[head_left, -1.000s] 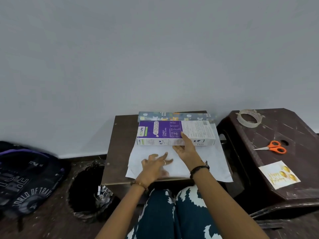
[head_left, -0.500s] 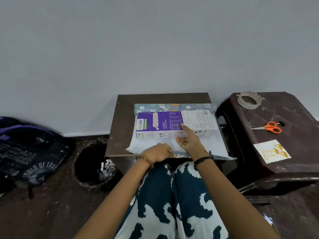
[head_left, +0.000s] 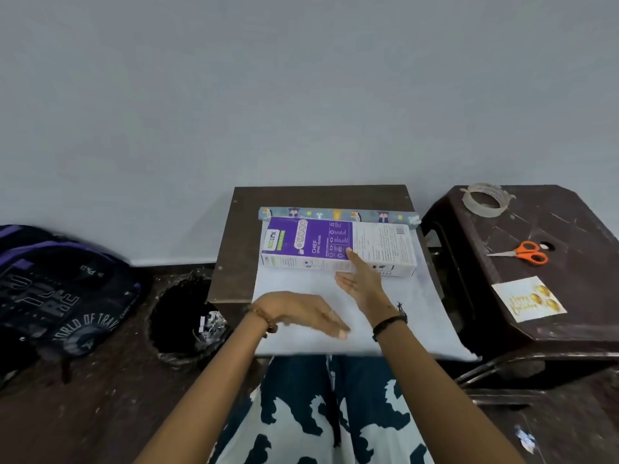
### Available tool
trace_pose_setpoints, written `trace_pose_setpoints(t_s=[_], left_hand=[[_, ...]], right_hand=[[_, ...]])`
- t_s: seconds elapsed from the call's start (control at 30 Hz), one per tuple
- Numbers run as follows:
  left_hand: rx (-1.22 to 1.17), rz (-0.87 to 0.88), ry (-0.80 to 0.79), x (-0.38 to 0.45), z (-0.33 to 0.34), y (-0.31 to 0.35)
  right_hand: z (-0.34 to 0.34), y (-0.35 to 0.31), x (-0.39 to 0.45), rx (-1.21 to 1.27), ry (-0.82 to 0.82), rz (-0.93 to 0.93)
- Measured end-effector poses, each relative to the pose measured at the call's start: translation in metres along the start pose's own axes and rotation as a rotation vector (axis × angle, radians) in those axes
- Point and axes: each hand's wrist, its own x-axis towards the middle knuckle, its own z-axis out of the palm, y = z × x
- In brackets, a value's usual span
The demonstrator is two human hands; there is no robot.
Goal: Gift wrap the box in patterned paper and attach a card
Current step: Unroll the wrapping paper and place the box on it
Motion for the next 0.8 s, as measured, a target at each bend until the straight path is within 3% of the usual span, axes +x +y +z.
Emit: trace_pose_setpoints(t_s=[0.03, 0.1, 0.17, 0.2, 0.4, 0.53, 0.63, 0.7, 0.8], left_hand=[[-0.058, 0.07, 0.11, -0.002, -0.009, 0.003], [-0.147, 0.158, 0.497, 0.002, -0.028, 0.007], [-0.056, 0.115, 0.886, 0.015, -0.047, 0.011], [0.022, 0.099, 0.977, 0.024, -0.054, 0.01], [0.465, 0.094, 0.845, 0.074, -0.085, 0.003], [0.377, -0.016, 0.77, 0.1, -0.114, -0.006], [0.504, -0.112, 0.669, 0.122, -0.131, -0.017], [0.518, -0.152, 0.714, 0.134, -0.141, -0.02], [0.58, -0.138, 0.97, 0.137, -0.138, -0.018]], right_hand=[[0.002, 0.001, 0.001, -0.004, 0.041, -0.022], [0.006, 0.003, 0.002, 0.032, 0.094, -0.035], [0.008, 0.006, 0.004, 0.063, 0.13, -0.023], [0.008, 0.007, 0.004, 0.065, 0.146, -0.014], [0.007, 0.009, 0.004, 0.085, 0.191, 0.025], [0.006, 0.011, 0.006, 0.066, 0.199, 0.024], [0.006, 0.012, 0.004, 0.051, 0.198, 0.027], [0.005, 0.009, 0.004, 0.05, 0.187, 0.032], [-0.002, 0.004, -0.003, -0.063, 0.148, 0.001]])
